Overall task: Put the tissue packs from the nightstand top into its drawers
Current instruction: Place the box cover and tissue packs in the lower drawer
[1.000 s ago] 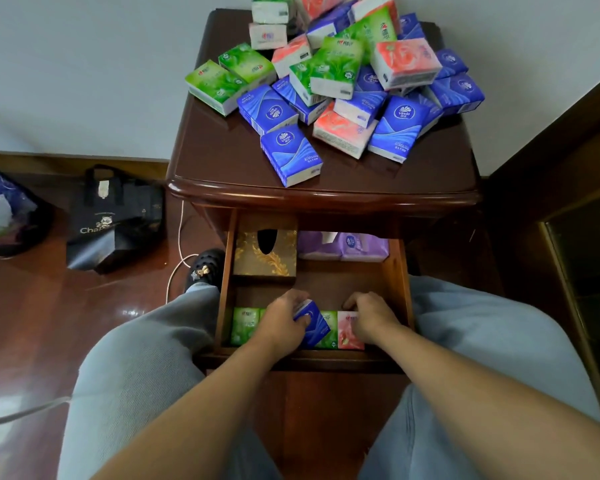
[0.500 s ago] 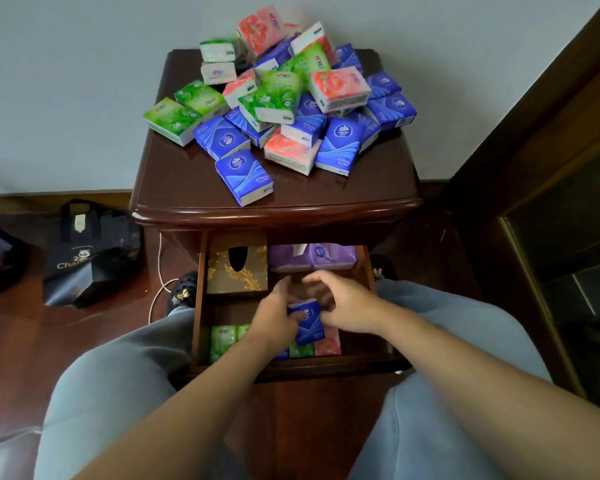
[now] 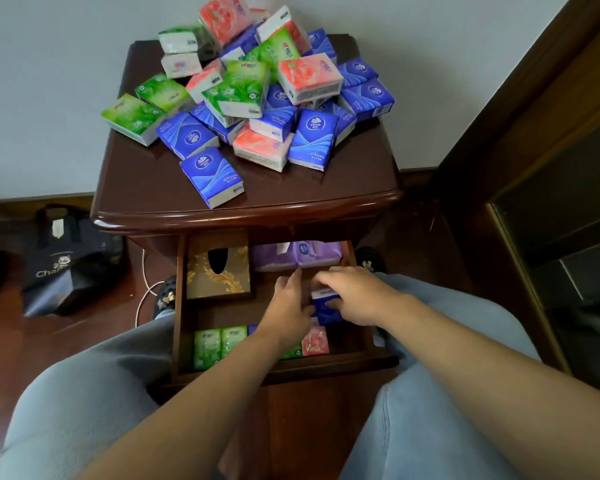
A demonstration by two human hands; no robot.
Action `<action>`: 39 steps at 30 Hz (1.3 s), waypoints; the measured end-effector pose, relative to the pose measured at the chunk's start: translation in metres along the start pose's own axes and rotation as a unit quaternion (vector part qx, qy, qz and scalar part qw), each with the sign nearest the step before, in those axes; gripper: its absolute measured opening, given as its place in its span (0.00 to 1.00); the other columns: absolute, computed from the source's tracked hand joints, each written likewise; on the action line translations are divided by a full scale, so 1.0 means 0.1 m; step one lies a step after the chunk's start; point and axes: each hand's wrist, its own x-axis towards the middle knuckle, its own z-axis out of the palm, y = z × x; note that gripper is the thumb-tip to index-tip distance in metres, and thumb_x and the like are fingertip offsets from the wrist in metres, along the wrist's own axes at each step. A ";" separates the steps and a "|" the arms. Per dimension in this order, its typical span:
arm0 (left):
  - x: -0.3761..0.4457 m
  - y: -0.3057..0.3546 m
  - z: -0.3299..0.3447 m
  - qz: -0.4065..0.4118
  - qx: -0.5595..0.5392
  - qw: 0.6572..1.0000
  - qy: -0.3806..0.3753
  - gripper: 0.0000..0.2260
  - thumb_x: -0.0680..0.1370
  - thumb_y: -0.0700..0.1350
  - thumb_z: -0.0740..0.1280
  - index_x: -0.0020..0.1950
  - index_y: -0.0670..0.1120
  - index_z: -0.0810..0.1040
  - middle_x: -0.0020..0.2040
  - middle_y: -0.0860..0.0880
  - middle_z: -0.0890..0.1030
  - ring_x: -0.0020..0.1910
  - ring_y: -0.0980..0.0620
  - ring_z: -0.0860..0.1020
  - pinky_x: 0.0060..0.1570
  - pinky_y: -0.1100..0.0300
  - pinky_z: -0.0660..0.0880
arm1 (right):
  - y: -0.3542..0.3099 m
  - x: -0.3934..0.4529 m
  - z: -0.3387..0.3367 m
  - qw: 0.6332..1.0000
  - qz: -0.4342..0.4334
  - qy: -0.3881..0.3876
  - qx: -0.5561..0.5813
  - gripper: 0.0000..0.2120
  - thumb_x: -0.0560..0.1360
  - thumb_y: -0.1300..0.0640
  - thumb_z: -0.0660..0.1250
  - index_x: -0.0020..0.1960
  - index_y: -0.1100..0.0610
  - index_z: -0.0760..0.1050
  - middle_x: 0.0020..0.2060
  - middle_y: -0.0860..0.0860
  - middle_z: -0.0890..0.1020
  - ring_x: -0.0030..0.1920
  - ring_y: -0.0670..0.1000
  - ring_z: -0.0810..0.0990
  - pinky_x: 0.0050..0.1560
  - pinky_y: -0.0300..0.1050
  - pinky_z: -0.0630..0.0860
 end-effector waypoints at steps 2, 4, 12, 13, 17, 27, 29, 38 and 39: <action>0.04 -0.06 0.03 -0.008 0.075 0.997 -0.031 0.24 0.81 0.36 0.66 0.76 0.48 0.70 0.73 0.46 0.69 0.74 0.46 0.70 0.72 0.57 0.69 | 0.01 0.03 -0.01 0.997 0.000 -0.016 -0.077 0.23 0.78 0.61 0.71 0.70 0.47 0.73 0.65 0.50 0.79 0.69 0.54 0.75 0.73 0.53 0.66; 0.08 -0.12 0.08 -0.036 0.161 0.983 -0.085 0.22 0.80 0.37 0.66 0.74 0.48 0.73 0.74 0.44 0.70 0.76 0.43 0.66 0.75 0.49 0.68 | -0.01 0.04 0.02 0.990 -0.003 -0.048 -0.134 0.22 0.77 0.64 0.69 0.68 0.48 0.74 0.63 0.49 0.81 0.69 0.53 0.75 0.81 0.54 0.51; 0.09 -0.32 0.24 -0.048 0.228 0.960 -0.154 0.26 0.81 0.42 0.63 0.80 0.48 0.66 0.77 0.43 0.68 0.76 0.41 0.65 0.77 0.48 0.62 | -0.05 0.09 0.26 0.942 -0.005 -0.120 -0.313 0.13 0.79 0.65 0.62 0.61 0.57 0.78 0.52 0.51 0.84 0.62 0.53 0.78 0.83 0.60 0.35; 0.08 -0.33 0.23 -0.047 0.222 0.962 -0.154 0.26 0.81 0.41 0.63 0.81 0.47 0.66 0.77 0.43 0.68 0.77 0.40 0.64 0.77 0.49 0.61 | -0.06 0.10 0.28 0.937 -0.007 -0.131 -0.323 0.13 0.80 0.65 0.61 0.61 0.56 0.79 0.52 0.50 0.84 0.61 0.53 0.79 0.83 0.60 0.36; 0.03 -0.38 0.16 -0.052 0.183 0.970 -0.154 0.28 0.80 0.38 0.64 0.81 0.46 0.65 0.78 0.43 0.68 0.77 0.42 0.65 0.77 0.49 0.63 | -0.07 0.14 0.34 0.933 -0.015 -0.142 -0.331 0.14 0.82 0.64 0.61 0.62 0.55 0.80 0.58 0.53 0.84 0.66 0.54 0.78 0.84 0.58 0.41; -0.12 -0.56 0.00 -0.075 0.174 0.976 -0.111 0.30 0.79 0.37 0.62 0.81 0.51 0.63 0.78 0.43 0.63 0.76 0.38 0.61 0.77 0.49 0.61 | -0.16 0.07 0.51 0.972 -0.032 -0.100 -0.212 0.20 0.84 0.52 0.60 0.75 0.55 0.71 0.69 0.55 0.76 0.73 0.57 0.69 0.82 0.56 0.55; -0.16 -0.58 0.00 -0.085 0.195 0.972 -0.097 0.30 0.80 0.41 0.61 0.81 0.55 0.61 0.78 0.43 0.61 0.76 0.37 0.59 0.78 0.46 0.59 | -0.22 0.02 0.60 0.987 -0.023 -0.086 -0.133 0.22 0.84 0.48 0.59 0.75 0.55 0.68 0.70 0.56 0.73 0.71 0.59 0.68 0.76 0.56 0.64; -0.19 -0.64 -0.02 -0.134 0.222 0.958 -0.119 0.24 0.84 0.52 0.60 0.80 0.61 0.60 0.78 0.46 0.59 0.78 0.37 0.55 0.76 0.34 0.56 | -0.25 0.07 0.74 0.984 0.062 -0.156 -0.061 0.28 0.83 0.40 0.58 0.80 0.48 0.59 0.77 0.56 0.63 0.76 0.60 0.60 0.71 0.64 0.68; -0.19 -0.64 -0.02 -0.134 0.222 0.958 -0.121 0.24 0.84 0.52 0.60 0.80 0.61 0.60 0.78 0.46 0.59 0.77 0.37 0.55 0.76 0.34 0.57 | -0.23 0.09 0.74 0.983 0.061 -0.162 -0.066 0.29 0.83 0.40 0.58 0.81 0.48 0.58 0.77 0.55 0.63 0.76 0.60 0.60 0.71 0.63 0.68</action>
